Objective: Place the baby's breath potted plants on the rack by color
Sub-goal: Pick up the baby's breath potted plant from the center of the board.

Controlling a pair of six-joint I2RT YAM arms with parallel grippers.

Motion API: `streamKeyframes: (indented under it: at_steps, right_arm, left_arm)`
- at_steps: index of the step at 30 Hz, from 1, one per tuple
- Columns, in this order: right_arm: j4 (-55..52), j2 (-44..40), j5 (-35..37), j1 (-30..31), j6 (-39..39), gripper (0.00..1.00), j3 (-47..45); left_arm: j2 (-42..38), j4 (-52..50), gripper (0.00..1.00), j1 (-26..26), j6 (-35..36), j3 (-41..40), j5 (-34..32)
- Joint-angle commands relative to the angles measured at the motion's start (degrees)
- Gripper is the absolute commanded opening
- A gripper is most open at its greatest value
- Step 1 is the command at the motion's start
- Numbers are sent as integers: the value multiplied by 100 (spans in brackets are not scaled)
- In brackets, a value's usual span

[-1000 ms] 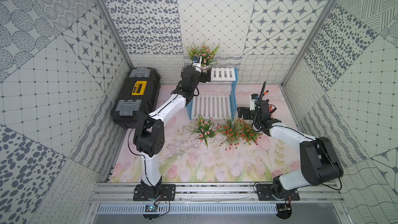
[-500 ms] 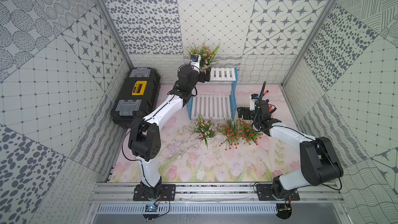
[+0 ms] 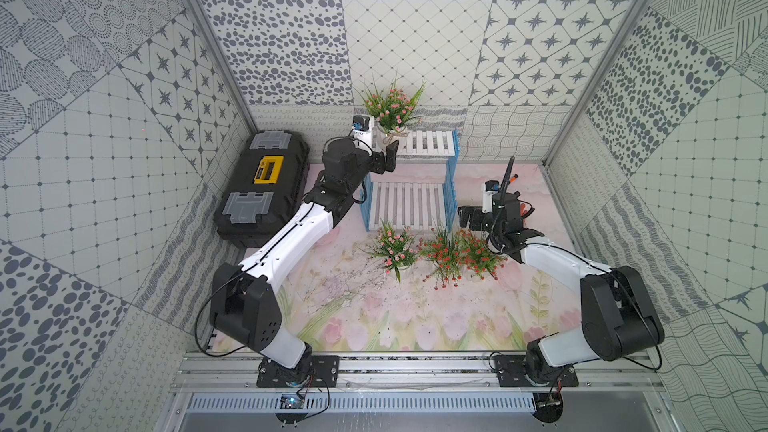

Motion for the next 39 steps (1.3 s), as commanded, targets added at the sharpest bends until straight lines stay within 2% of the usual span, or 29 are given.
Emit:
streamKeyframes:
  at_steps: [1,6,9,12,15,20,25,29,32,36,39]
  right_arm:
    - [20,-318,-8,38,-1,98,75]
    - [-88,-536,-2,47,47,98,86]
    - [-163,-654,58,47,25,98,121]
    - [-276,-742,40,47,62,98,192]
    - [-354,-880,-3,43,100,98,176]
    - [-497,-969,61,47,66,98,200]
    - [-548,-1092,179,47,2,98,141]
    - [-565,-1087,219,47,-46,98,103]
    - [-556,-1021,216,47,-47,98,105]
    - [-561,-1011,207,41,-32,98,94]
    - [-558,-1009,215,47,-41,98,55]
  left_arm:
    - [-903,-1104,98,-203,-326,-780,95]
    - [-2140,-1933,98,-889,-376,-2086,-478]
    - [-3131,-1774,98,-1380,-640,-3070,-455]
    - [-3992,-1554,98,-2026,-836,-3835,-1016]
    - [-4371,-1798,98,-2607,-811,-4139,-1407]
    - [-4243,-1826,98,-3198,-1031,-4556,-1600]
    - [-4304,-927,98,-3724,-1386,-5513,-2154]
    - [-4110,15,98,-4462,-1212,-6236,-2840]
    - [-3736,518,98,-4515,-1124,-6476,-2794]
    - [-3241,1706,98,-4501,-716,-6914,-2916]
    - [-2811,2565,98,-4184,-679,-7181,-2694]
